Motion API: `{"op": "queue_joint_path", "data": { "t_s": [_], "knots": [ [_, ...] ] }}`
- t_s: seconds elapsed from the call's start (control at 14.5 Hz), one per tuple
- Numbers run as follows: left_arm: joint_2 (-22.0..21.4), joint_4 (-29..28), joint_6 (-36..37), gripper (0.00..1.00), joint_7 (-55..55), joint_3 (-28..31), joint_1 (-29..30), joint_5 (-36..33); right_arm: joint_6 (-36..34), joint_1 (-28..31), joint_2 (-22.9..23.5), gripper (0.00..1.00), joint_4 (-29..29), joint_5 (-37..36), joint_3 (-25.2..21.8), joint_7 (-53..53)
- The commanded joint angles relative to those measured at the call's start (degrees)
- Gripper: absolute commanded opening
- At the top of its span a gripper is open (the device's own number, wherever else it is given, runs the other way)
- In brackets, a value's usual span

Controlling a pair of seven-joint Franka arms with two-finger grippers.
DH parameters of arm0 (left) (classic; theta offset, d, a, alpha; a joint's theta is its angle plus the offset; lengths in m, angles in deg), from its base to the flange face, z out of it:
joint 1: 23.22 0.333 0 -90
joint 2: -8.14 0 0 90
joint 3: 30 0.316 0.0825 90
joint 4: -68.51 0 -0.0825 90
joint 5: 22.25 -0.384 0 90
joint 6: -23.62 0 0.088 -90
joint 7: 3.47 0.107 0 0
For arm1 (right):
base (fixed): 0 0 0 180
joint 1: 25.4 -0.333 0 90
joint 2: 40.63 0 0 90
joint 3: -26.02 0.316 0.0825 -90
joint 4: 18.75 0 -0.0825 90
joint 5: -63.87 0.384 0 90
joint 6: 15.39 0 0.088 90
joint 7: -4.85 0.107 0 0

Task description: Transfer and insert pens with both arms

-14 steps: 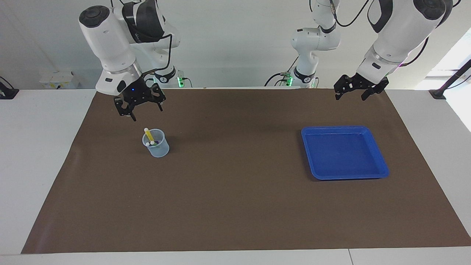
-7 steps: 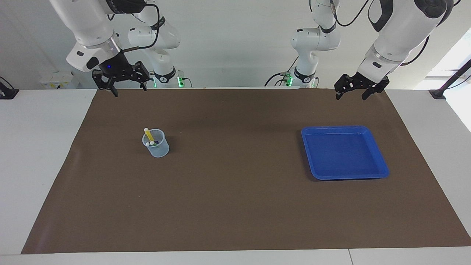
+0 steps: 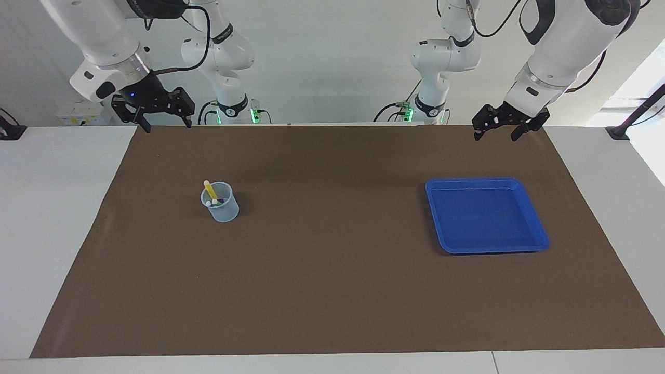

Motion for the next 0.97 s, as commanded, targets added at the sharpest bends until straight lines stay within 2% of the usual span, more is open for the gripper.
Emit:
{"op": "queue_joint_path", "data": {
  "t_s": [0.0,0.35,0.9],
  "knots": [
    [-0.76,-0.6,-0.62,1.0,-0.7,-0.01,-0.04,-0.44,-0.59,-3.1,-0.23,1.0,-0.11,-1.1,-2.83,1.01],
    [-0.76,-0.6,-0.71,1.0,-0.7,-0.01,0.04,-0.44,-0.67,-4.69,1.7,1.0,-1.25,-2.16,-5.04,0.93],
    [-0.76,-0.51,-0.8,1.0,-0.79,-0.01,0.04,-0.44,3.28,-5.22,0.83,1.0,-2.05,-2.16,-5.13,0.93]
  ]
}}
